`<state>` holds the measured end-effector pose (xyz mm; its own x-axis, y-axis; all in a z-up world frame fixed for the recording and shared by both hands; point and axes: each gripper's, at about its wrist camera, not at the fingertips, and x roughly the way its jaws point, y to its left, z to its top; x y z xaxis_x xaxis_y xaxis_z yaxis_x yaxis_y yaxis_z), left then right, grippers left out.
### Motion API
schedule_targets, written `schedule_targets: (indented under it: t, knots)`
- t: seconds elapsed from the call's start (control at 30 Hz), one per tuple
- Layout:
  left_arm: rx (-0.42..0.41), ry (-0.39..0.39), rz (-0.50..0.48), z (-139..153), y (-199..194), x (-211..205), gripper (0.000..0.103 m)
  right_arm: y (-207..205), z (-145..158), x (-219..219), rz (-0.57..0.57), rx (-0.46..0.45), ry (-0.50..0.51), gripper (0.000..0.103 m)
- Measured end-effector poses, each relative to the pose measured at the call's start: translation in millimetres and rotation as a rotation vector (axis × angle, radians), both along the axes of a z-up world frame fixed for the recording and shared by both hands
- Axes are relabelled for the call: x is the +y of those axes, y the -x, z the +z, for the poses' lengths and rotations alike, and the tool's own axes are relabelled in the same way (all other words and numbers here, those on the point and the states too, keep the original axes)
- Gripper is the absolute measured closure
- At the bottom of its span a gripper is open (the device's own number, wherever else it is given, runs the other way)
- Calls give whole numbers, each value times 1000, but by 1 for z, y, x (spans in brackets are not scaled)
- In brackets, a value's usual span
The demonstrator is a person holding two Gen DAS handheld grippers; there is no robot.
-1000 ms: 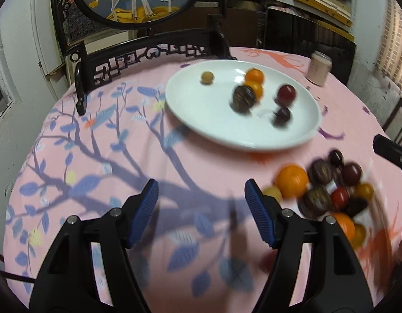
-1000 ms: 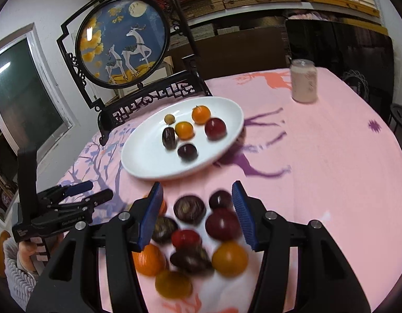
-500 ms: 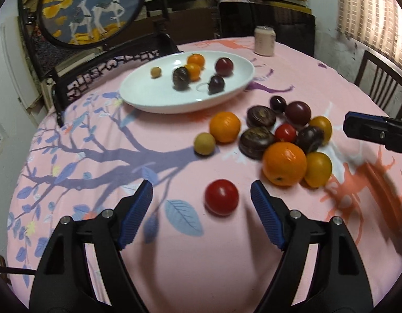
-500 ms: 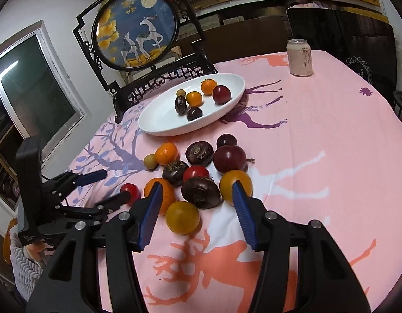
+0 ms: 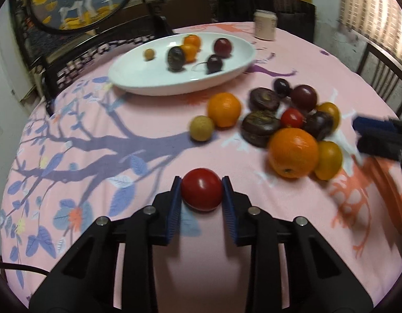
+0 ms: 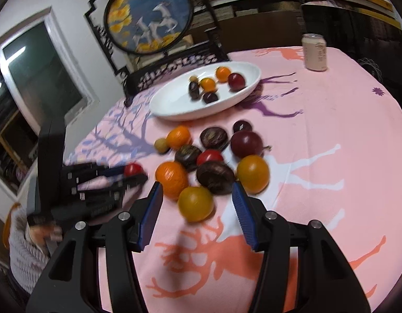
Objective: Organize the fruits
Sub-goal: 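Grasp the red tomato with the left tool while the right tool grasps a yellow-orange tomato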
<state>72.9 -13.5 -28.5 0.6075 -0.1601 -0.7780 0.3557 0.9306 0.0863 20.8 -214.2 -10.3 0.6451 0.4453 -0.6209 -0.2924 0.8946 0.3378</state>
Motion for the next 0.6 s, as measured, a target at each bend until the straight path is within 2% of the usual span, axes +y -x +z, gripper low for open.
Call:
schedule_targets:
  t: [0.17,0.4,0.6]
  knots:
    - [6,19,37,2,-4,9,72,2,-11,22,43,14,96,48]
    - [6,-9,26,0,-4,4,72,-4,-21,29,40,28,145,48]
    - [-1,-20,25,-2,-3,2,72,-11,-26,32,42,45,142,66]
